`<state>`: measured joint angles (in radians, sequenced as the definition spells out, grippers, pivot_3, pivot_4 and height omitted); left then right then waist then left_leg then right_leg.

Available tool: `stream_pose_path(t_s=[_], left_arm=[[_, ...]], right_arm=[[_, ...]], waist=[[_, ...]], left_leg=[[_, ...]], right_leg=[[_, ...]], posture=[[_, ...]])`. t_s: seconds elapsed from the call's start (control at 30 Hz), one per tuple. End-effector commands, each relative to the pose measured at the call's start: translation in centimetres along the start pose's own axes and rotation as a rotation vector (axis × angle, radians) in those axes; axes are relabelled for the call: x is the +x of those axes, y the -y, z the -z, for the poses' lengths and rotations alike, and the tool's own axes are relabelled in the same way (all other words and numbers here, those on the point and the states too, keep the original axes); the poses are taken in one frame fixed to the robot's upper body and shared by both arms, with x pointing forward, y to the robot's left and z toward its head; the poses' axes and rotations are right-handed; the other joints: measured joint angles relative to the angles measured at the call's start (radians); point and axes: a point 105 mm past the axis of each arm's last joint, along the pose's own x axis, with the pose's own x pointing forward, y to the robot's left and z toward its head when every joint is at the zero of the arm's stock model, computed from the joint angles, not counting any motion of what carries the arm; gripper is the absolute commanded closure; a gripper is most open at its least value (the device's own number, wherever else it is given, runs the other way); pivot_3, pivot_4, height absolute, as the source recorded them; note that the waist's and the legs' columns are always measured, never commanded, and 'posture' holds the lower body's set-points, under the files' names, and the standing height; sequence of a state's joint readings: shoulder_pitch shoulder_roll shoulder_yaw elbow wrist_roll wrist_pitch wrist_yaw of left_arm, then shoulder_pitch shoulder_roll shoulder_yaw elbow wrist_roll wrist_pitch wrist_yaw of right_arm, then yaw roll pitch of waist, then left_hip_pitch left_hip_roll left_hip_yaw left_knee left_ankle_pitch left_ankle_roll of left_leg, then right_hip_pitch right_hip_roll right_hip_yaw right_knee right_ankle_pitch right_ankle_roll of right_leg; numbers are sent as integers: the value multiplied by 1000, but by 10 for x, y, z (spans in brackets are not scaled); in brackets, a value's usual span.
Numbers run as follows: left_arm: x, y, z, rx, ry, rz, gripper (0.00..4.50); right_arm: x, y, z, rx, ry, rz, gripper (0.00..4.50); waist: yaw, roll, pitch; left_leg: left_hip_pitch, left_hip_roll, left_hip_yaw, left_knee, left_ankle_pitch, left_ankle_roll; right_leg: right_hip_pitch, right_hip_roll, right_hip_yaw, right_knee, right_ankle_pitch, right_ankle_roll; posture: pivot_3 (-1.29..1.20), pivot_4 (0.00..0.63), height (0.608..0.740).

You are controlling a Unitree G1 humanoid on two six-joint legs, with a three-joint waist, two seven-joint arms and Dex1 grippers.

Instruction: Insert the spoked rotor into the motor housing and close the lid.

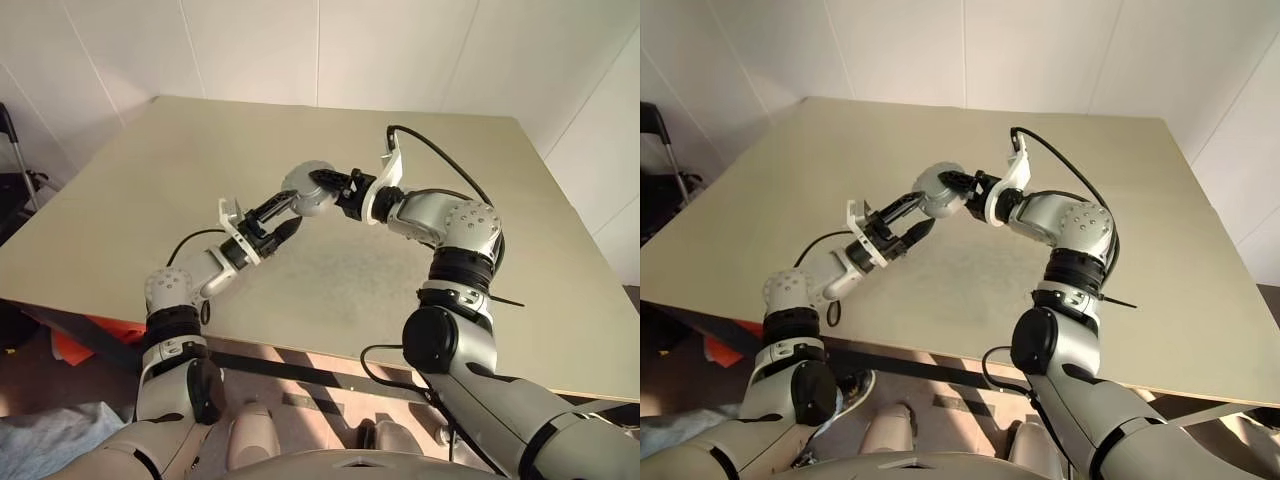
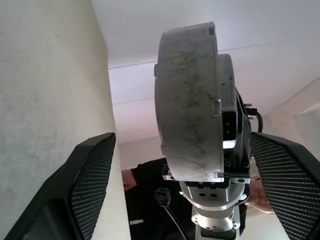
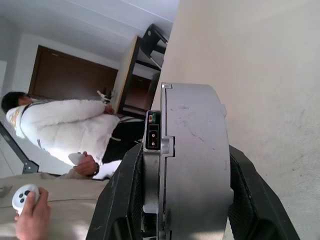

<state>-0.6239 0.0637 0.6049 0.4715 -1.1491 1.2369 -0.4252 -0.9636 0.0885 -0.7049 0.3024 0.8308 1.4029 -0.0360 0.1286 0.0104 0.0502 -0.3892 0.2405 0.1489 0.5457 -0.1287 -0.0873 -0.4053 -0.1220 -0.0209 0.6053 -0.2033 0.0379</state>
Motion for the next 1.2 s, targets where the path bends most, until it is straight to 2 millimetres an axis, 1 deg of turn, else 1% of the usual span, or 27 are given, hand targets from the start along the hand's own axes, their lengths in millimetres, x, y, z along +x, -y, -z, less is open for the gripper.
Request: stream_pose_path(t_s=[0.03,0.23,0.37,0.47,0.63,0.67,0.87,0.93,0.97,1.1,1.2], left_arm=[[6,24,-4,13,-3,110,12],[5,21,-16,7,59,106,12],[8,19,-16,20,56,92,12],[10,16,-17,23,60,72,632],[9,16,-17,24,58,74,2331],[9,16,-16,23,56,78,2401],[9,16,-11,30,21,70,2401],[9,14,-11,35,24,57,2401],[9,13,-11,36,25,53,2401],[7,10,-14,47,42,36,2401],[4,6,-19,61,67,12,2401]], right_arm=[[-3,-29,-3,-56,19,-102,2355],[-3,-27,6,-45,0,-101,2355],[-3,-24,9,-41,-6,-93,2355],[-3,-23,9,-41,-4,-89,2355],[-4,-25,8,-47,0,-93,2355],[-4,-25,8,-48,1,-94,2355],[-4,-25,5,-75,20,-80,2355],[-4,-27,5,-83,26,-102,1657],[-4,-28,5,-84,28,-107,1388],[-5,-28,0,-130,69,-77,30],[-6,-27,-3,-142,90,-65,30]], waist=[[0,0,0],[2,0,0],[2,0,0],[2,0,0],[2,0,0],[2,0,0],[3,0,0],[4,0,0],[4,0,0],[5,0,0],[5,0,0]], left_leg=[[0,0,0,0,0,0],[0,0,0,0,0,0],[0,0,0,1,0,0],[0,0,0,1,0,0],[0,0,0,1,0,0],[0,0,0,1,0,0],[0,0,0,1,0,0],[0,0,0,1,0,0],[0,0,0,1,0,0],[0,0,0,2,0,0],[0,0,0,2,0,0]], right_leg=[[0,0,0,0,0,0],[0,0,0,0,0,1],[0,0,0,0,1,1],[0,0,0,0,1,1],[0,0,0,0,1,1],[0,0,0,0,1,1],[0,0,0,1,1,1],[0,0,0,1,1,1],[1,0,0,1,1,1],[1,0,0,1,1,1],[1,0,0,1,1,1]], posture=[[0,0,740],[0,0,740],[0,0,740],[0,0,740],[0,0,740],[0,0,740],[0,0,740],[0,0,740],[0,0,740],[0,0,740],[0,0,740]])
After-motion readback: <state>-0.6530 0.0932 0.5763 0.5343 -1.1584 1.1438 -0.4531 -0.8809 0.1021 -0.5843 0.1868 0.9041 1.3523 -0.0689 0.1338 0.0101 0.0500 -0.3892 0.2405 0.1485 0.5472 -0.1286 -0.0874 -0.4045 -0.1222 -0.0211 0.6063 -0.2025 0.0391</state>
